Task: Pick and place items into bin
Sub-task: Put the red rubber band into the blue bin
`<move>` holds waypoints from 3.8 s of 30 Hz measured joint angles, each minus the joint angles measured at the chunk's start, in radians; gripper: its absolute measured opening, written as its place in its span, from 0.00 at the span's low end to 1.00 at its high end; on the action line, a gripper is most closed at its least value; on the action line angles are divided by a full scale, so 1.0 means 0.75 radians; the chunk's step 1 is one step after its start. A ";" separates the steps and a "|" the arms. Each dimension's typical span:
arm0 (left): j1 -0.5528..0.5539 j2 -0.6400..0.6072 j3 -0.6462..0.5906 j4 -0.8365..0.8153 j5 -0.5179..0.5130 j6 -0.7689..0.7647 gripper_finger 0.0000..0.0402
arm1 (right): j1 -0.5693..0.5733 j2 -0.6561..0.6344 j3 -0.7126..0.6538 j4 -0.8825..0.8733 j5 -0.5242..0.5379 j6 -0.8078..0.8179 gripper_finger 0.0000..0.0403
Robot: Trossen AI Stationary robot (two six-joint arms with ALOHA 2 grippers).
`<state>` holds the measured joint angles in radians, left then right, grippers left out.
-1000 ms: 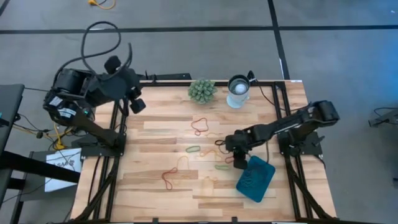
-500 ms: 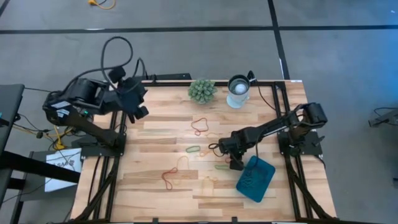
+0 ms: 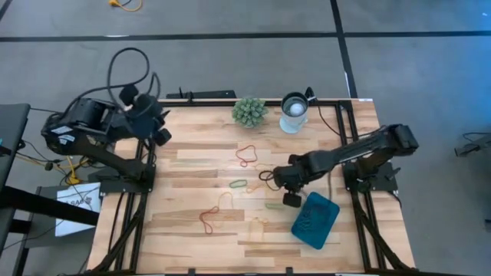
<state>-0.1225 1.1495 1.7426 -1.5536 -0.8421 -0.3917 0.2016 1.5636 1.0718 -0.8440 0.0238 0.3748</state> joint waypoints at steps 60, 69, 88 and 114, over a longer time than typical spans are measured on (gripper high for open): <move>-0.013 -0.276 -0.451 0.136 -0.004 -0.311 0.28 | 0.916 -0.099 0.222 -0.670 0.249 1.275 0.00; -0.013 -0.276 -0.451 0.151 0.000 -0.292 0.28 | 0.897 0.092 0.222 -0.593 0.201 1.230 0.00; -0.013 -0.276 -0.451 0.262 -0.002 -0.161 0.28 | 0.779 -0.352 -0.389 0.019 0.093 1.240 0.00; -0.013 -0.276 -0.451 0.301 0.030 -0.117 0.28 | 0.522 -0.226 -0.386 0.081 -0.213 0.955 0.19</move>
<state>-0.1325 0.9424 1.4044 -1.3281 -0.8192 -0.4797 0.5930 1.3941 0.7822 -0.7831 -0.1358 1.0908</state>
